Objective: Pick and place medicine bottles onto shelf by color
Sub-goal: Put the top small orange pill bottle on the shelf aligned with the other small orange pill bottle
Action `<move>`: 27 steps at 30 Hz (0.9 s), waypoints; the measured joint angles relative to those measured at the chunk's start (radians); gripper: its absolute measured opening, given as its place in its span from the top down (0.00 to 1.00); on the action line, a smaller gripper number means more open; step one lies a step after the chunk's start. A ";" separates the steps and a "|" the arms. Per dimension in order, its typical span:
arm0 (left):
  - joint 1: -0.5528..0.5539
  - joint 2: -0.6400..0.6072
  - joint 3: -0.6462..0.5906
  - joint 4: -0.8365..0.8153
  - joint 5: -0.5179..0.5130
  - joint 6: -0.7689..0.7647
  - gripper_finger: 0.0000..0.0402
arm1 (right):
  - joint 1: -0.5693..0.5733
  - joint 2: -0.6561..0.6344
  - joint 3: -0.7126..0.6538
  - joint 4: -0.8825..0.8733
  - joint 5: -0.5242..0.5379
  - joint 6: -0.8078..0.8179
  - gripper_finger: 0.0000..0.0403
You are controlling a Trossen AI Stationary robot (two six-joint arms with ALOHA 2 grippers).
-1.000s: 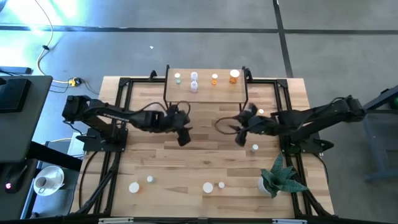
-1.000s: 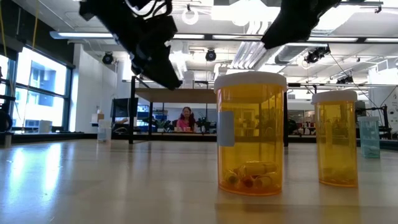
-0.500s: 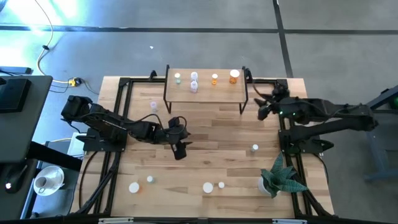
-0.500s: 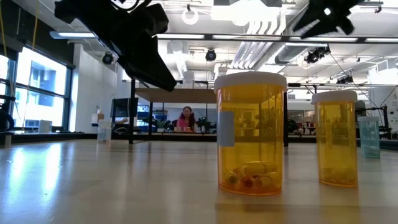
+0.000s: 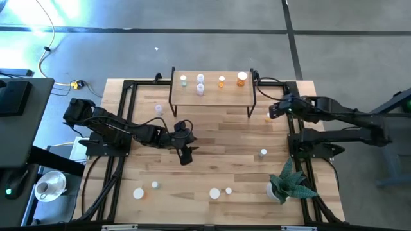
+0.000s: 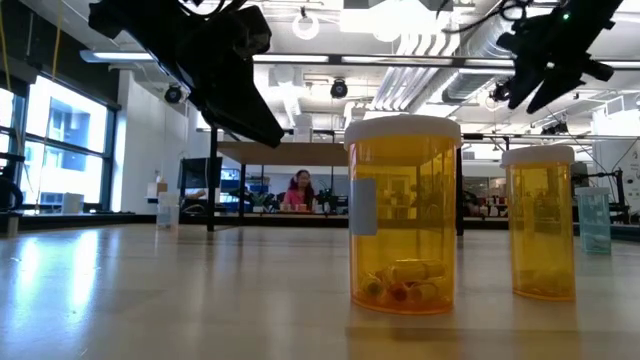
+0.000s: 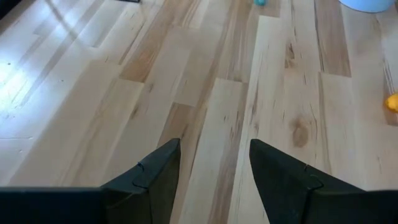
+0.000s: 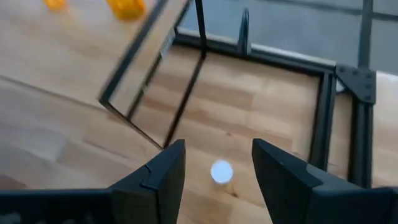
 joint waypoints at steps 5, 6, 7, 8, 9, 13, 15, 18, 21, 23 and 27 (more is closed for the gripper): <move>0.000 0.000 0.000 -0.001 0.000 0.011 0.55 | -0.033 0.049 -0.064 0.012 -0.077 -0.043 0.56; 0.000 0.000 0.000 -0.001 0.000 0.011 0.55 | -0.037 0.052 -0.086 0.020 -0.088 -0.053 0.56; 0.000 0.000 0.000 -0.001 0.000 0.011 0.55 | -0.040 0.053 -0.111 0.031 -0.099 -0.062 0.56; 0.000 0.000 0.000 -0.001 0.000 0.011 0.55 | -0.042 0.052 -0.135 0.046 -0.109 -0.072 0.56; 0.000 0.000 0.000 -0.001 0.000 0.011 0.55 | -0.043 0.050 -0.160 0.070 -0.120 -0.083 0.56; 0.000 0.000 0.000 -0.001 0.000 0.011 0.55 | -0.043 0.050 -0.234 0.147 -0.140 -0.110 0.56; 0.000 0.000 0.000 -0.001 0.000 0.010 0.55 | -0.043 0.051 -0.264 0.190 -0.140 -0.110 0.56; 0.000 0.000 0.000 -0.001 0.000 0.008 0.55 | -0.043 0.051 -0.306 0.248 -0.139 -0.110 0.56; 0.000 0.000 0.000 0.000 0.000 0.008 0.55 | -0.043 0.051 -0.345 0.298 -0.119 -0.110 0.56; 0.000 0.000 0.000 0.001 0.000 0.008 0.55 | -0.043 0.051 -0.364 0.318 -0.100 -0.106 0.56; 0.000 0.000 0.000 0.002 0.000 0.009 0.55 | -0.043 0.051 -0.387 0.339 -0.061 -0.081 0.56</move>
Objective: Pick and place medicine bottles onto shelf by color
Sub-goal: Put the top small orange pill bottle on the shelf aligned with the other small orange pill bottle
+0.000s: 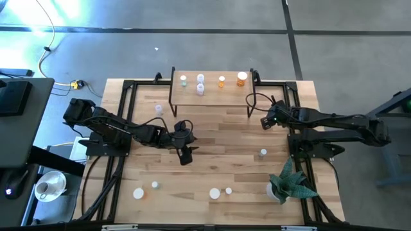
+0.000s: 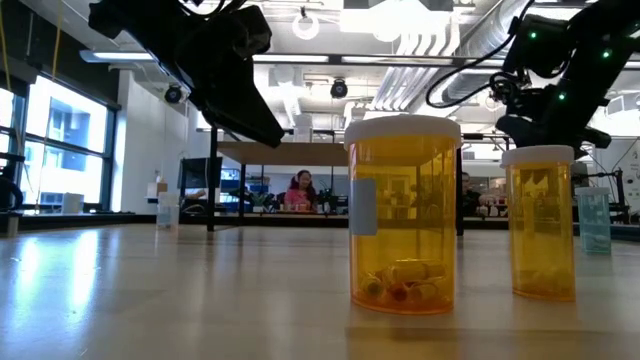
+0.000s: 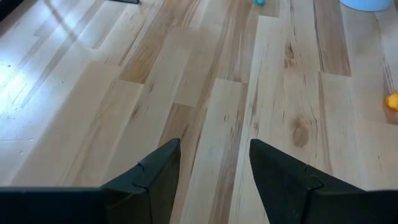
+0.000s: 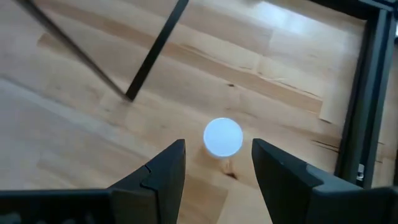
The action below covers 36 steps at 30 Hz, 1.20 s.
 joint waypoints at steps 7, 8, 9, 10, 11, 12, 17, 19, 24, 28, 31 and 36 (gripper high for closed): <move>0.000 0.000 0.000 0.001 0.000 -0.001 0.55 | 0.000 0.000 -0.073 0.120 0.024 0.024 0.56; 0.000 0.000 0.000 0.001 0.000 -0.001 0.55 | 0.000 0.000 -0.083 0.136 0.026 0.024 0.56; 0.000 0.000 0.000 0.000 0.000 -0.001 0.55 | 0.000 0.000 -0.092 0.150 0.032 0.024 0.56; 0.000 0.000 0.000 0.001 0.000 -0.001 0.55 | 0.000 0.000 -0.100 0.160 0.041 0.024 0.56; 0.000 0.000 0.000 0.001 0.000 -0.001 0.55 | 0.000 0.000 -0.106 0.168 0.048 0.024 0.56; 0.000 0.000 0.000 0.000 0.000 -0.001 0.55 | 0.000 0.000 -0.110 0.174 0.053 0.024 0.56; 0.000 0.000 0.000 0.001 0.000 -0.002 0.55 | 0.000 0.001 -0.111 0.176 0.071 0.027 0.56; 0.000 0.000 0.000 0.000 0.000 -0.002 0.55 | 0.000 0.002 -0.111 0.176 0.074 0.028 0.56; 0.000 0.000 0.000 0.001 0.000 -0.002 0.55 | 0.000 0.038 -0.111 0.184 0.084 0.051 0.56; 0.000 0.000 0.000 0.001 0.000 -0.002 0.55 | 0.000 0.095 -0.111 0.223 0.091 0.053 0.56; 0.000 0.000 0.000 0.001 0.000 -0.001 0.55 | 0.000 0.133 -0.111 0.242 0.103 0.063 0.56; 0.000 0.000 0.000 0.001 0.000 -0.001 0.55 | 0.000 0.167 -0.111 0.242 0.113 0.082 0.56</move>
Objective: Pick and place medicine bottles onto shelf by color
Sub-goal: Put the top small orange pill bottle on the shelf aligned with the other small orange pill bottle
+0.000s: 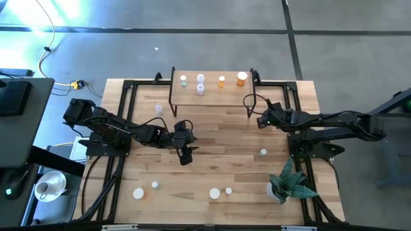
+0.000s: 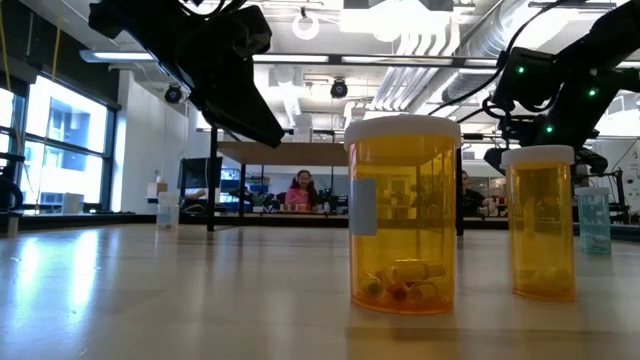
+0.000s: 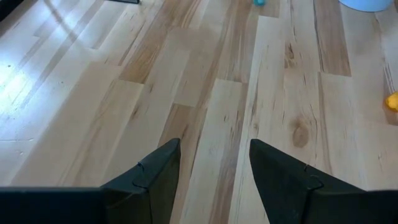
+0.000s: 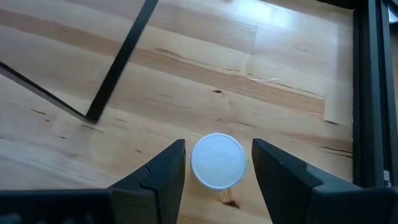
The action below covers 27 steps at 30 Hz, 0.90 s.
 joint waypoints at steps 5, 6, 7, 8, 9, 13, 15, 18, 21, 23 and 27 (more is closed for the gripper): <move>0.000 0.000 0.000 0.000 0.000 0.000 0.55 | 0.000 0.003 0.000 0.001 0.000 0.017 0.57; 0.000 0.000 0.000 0.000 0.000 0.000 0.55 | 0.000 0.003 0.000 0.000 0.000 0.017 0.58; 0.000 0.000 0.000 0.000 0.000 0.000 0.55 | 0.000 0.003 0.000 0.000 0.000 0.017 0.59; 0.000 0.000 0.000 0.000 0.000 0.000 0.55 | 0.000 0.003 0.000 0.000 0.000 0.017 0.61; 0.000 0.000 0.000 0.000 0.000 0.000 0.55 | 0.000 0.003 0.000 0.000 0.000 0.017 0.63; 0.000 0.000 0.000 0.000 0.000 0.000 0.55 | 0.000 0.003 0.000 0.000 0.001 0.014 0.72; 0.000 0.000 0.000 0.000 0.000 0.000 0.55 | 0.000 0.003 0.000 0.000 0.002 0.013 0.75; 0.000 0.000 0.000 0.000 0.000 0.000 0.55 | 0.000 0.003 0.002 -0.004 0.001 -0.004 0.75; 0.000 0.000 0.000 0.000 0.000 0.000 0.55 | 0.004 0.003 0.025 -0.022 -0.002 -0.011 0.74; 0.000 0.000 0.000 0.000 0.000 0.000 0.55 | 0.014 0.003 0.055 -0.050 -0.005 -0.013 0.73; 0.000 0.000 0.000 0.000 0.000 0.000 0.55 | 0.038 0.003 0.147 -0.158 0.008 -0.010 0.73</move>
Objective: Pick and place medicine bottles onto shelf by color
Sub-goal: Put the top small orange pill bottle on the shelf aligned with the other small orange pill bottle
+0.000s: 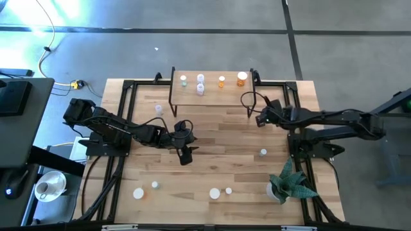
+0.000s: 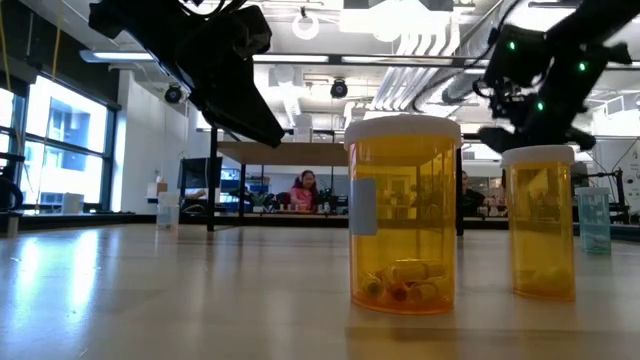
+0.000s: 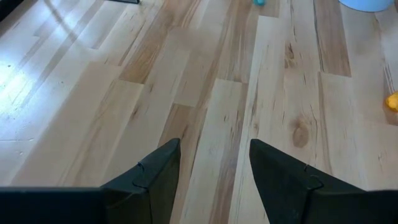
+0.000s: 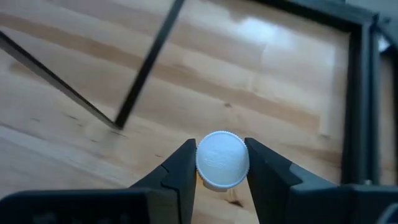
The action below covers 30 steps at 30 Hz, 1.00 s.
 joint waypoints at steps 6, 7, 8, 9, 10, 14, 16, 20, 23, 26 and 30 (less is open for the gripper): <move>0.000 0.000 0.000 0.000 0.000 0.000 0.55 | 0.022 0.000 0.172 -0.158 0.058 0.000 0.74; 0.000 0.000 0.000 0.000 0.000 0.000 0.55 | 0.025 0.000 0.202 -0.178 0.067 -0.003 0.74; 0.000 0.000 0.000 0.000 0.000 0.000 0.55 | 0.028 0.000 0.233 -0.200 0.083 -0.003 0.74; 0.000 0.000 0.000 -0.001 0.000 0.000 0.55 | 0.030 0.000 0.263 -0.219 0.096 -0.004 0.74; 0.000 0.000 0.000 -0.001 0.000 0.000 0.55 | 0.032 0.000 0.292 -0.235 0.108 -0.006 0.74; 0.000 0.000 0.000 -0.001 0.000 0.000 0.55 | 0.038 -0.001 0.402 -0.265 0.137 -0.045 0.74; 0.000 0.000 0.000 -0.001 0.000 0.001 0.55 | 0.038 0.000 0.453 -0.259 0.140 -0.074 0.74; 0.000 0.000 0.000 -0.001 0.000 0.000 0.55 | 0.038 0.014 0.536 -0.211 0.153 -0.145 0.74; 0.000 0.000 0.000 -0.002 0.000 0.000 0.55 | 0.038 0.049 0.590 -0.167 0.156 -0.205 0.74; 0.000 0.000 0.000 -0.002 0.000 0.000 0.55 | 0.037 0.106 0.650 -0.127 0.155 -0.263 0.74; 0.000 0.000 0.000 -0.004 0.000 0.000 0.55 | 0.037 0.207 0.748 -0.112 0.141 -0.334 0.74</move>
